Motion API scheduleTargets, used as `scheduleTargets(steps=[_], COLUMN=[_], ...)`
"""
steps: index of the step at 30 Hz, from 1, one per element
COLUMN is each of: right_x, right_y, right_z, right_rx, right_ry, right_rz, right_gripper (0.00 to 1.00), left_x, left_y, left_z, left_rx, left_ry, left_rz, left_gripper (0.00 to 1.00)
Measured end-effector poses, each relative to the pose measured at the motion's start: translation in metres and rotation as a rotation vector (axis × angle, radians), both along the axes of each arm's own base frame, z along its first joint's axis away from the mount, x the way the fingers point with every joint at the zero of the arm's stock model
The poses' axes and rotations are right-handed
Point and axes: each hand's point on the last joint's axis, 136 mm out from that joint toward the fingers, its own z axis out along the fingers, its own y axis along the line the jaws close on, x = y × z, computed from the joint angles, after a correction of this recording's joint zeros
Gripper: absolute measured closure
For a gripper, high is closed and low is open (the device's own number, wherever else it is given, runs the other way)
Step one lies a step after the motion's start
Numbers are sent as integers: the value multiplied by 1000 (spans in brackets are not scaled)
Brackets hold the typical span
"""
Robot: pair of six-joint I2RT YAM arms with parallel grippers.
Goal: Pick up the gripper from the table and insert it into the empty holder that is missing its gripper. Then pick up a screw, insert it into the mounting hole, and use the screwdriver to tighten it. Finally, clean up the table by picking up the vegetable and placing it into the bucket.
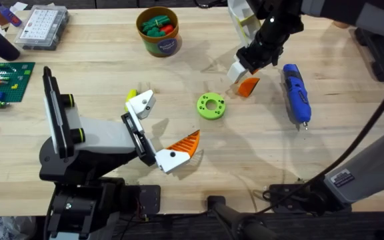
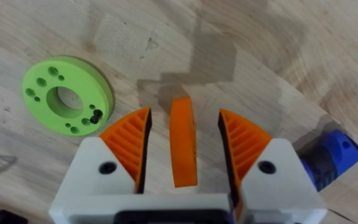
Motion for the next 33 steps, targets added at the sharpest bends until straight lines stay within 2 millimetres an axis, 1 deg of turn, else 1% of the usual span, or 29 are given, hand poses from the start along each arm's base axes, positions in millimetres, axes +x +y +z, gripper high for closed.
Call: scheduleTargets(steps=[11,14,17,19,22,26,30,33], right_x=[3,-1,-10,-19,-27,-30,-35,-31], right_y=[1,0,-4,-7,-10,-11,-12,-7], right_z=[0,0,1,6,18,32,35,36], right_rx=[4,-1,-14,-26,-33,-30,-31,15], right_ry=[-12,3,33,63,81,68,89,79], right_rz=[1,2,12,27,49,66,80,79], right_gripper=[370,370,370,370,370,370,370,370], left_x=[0,0,0,0,0,0,0,0], left_y=[0,0,0,0,0,0,0,0], left_z=[1,1,1,0,1,1,1,1], left_rx=[-1,-1,-1,-1,-1,-1,-1,-1], left_ry=[10,10,10,11,10,10,10,10], left_rz=[3,3,3,3,3,3,3,3], left_gripper=[9,9,9,9,9,9,9,9])
